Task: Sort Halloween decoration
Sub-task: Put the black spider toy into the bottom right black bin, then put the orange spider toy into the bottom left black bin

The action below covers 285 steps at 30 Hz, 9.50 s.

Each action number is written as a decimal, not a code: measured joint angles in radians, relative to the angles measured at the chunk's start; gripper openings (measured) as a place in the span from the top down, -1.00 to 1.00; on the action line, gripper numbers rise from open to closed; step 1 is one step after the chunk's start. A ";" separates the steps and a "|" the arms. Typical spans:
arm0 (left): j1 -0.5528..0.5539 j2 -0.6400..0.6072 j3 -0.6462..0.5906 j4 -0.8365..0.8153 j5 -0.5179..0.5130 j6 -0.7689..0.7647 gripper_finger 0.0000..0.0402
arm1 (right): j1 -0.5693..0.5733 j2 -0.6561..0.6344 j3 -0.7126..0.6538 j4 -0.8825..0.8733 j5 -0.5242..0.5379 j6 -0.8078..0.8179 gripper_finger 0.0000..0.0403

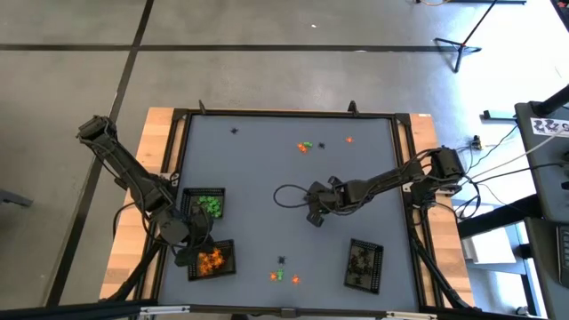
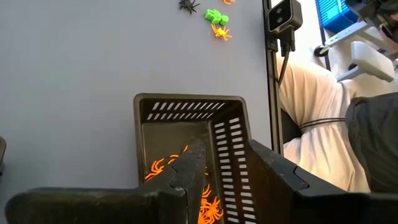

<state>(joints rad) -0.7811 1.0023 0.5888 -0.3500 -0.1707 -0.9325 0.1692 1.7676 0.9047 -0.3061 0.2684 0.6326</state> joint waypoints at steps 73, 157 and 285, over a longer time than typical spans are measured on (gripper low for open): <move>0.000 0.000 0.000 0.008 -0.030 0.000 0.46 | 0.561 -0.314 0.275 -0.576 -0.257 0.377 1.00; 0.611 -0.334 0.000 -0.312 0.241 0.571 0.46 | -0.724 -0.276 0.073 -0.236 -0.174 -0.370 0.13; 0.593 0.104 0.000 0.548 0.163 0.502 0.46 | -0.019 -0.035 0.306 0.505 -0.407 -0.426 0.97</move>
<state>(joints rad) -0.1882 1.1065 0.5890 0.1976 -0.0074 -0.4305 0.1501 1.7329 1.2110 0.1990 -0.1384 0.2070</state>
